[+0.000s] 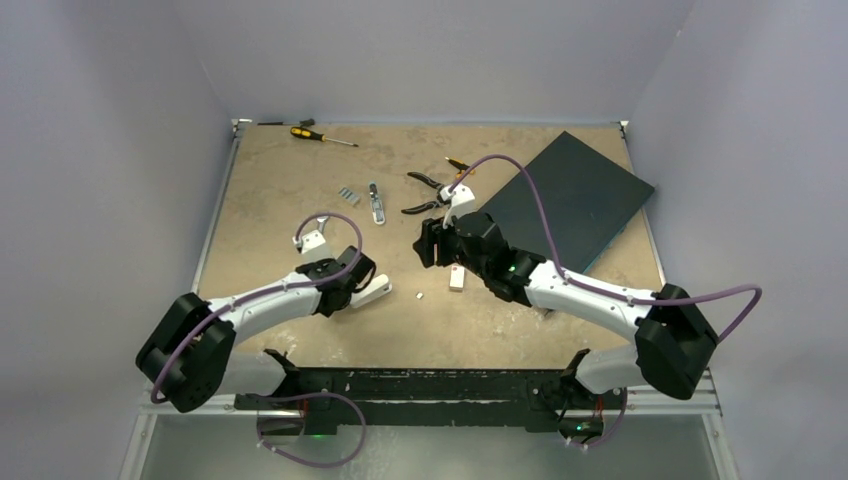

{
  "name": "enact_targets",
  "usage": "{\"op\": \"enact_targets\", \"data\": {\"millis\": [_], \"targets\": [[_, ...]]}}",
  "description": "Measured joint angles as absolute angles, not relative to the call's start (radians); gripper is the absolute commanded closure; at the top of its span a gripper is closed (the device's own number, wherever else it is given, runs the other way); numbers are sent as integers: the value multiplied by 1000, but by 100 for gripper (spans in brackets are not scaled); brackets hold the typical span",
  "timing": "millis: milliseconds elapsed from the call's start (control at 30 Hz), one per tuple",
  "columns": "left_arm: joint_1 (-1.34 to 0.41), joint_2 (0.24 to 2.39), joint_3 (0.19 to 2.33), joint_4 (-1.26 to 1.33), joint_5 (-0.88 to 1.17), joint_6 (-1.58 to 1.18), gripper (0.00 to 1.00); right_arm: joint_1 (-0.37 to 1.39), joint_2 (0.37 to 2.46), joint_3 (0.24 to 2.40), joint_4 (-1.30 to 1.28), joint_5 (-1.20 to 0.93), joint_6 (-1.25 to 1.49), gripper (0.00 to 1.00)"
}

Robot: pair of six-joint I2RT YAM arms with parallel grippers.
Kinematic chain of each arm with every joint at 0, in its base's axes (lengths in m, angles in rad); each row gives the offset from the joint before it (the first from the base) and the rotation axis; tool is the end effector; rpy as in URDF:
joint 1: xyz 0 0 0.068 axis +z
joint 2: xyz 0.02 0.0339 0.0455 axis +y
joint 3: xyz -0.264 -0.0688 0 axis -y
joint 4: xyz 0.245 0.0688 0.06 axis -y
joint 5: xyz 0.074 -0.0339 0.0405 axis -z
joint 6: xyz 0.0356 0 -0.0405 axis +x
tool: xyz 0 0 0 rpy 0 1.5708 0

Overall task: Unload the staples from the stapler
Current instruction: Pick up the stapler from the center of the board, then unload the staple at the center of the board.

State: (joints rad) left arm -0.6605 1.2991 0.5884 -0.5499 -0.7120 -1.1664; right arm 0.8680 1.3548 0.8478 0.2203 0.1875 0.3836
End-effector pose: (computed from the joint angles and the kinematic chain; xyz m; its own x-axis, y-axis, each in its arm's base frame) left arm 0.1760 -0.1073 0.1573 -0.5781 -0.4322 -0.6921 -0.5706 0.8205 -0.0358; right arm 0.2062 0.2332 0.2740 -0.4068 0.0886 -0.9092 -0.5196 0.7961 0.3101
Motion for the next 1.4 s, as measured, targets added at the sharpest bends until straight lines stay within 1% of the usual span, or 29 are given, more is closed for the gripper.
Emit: {"op": "enact_targets", "data": {"millis": [67,233,333,500,600,700,833,967,1167,1333,1400], "targets": [[-660,1299,598,-566,-717,-1165,100,868,1355,848,220,186,383,41],[-660,1245,622,-584,-719,-1114,100,868,1346,846,219,161,384,41],[-660,1135,626,-566,-701,-1045,100,868,1316,841,215,141,385,41],[-659,938,629,-439,-594,-865,100,868,1215,804,215,129,393,41],[-659,889,649,-356,-502,-740,100,868,1152,774,214,119,402,40],[-659,889,676,-276,-400,-635,100,868,1113,762,213,102,399,40],[-659,889,676,-167,-223,-507,100,867,1068,760,213,27,360,39],[-659,890,675,-66,-15,-392,100,865,1020,753,214,-92,287,38],[-659,903,681,-17,261,-214,100,865,957,733,205,-303,131,36],[-659,869,670,27,455,-42,100,865,911,733,154,-516,-34,34],[-659,844,665,46,510,16,100,865,889,733,136,-584,-97,31]]}}
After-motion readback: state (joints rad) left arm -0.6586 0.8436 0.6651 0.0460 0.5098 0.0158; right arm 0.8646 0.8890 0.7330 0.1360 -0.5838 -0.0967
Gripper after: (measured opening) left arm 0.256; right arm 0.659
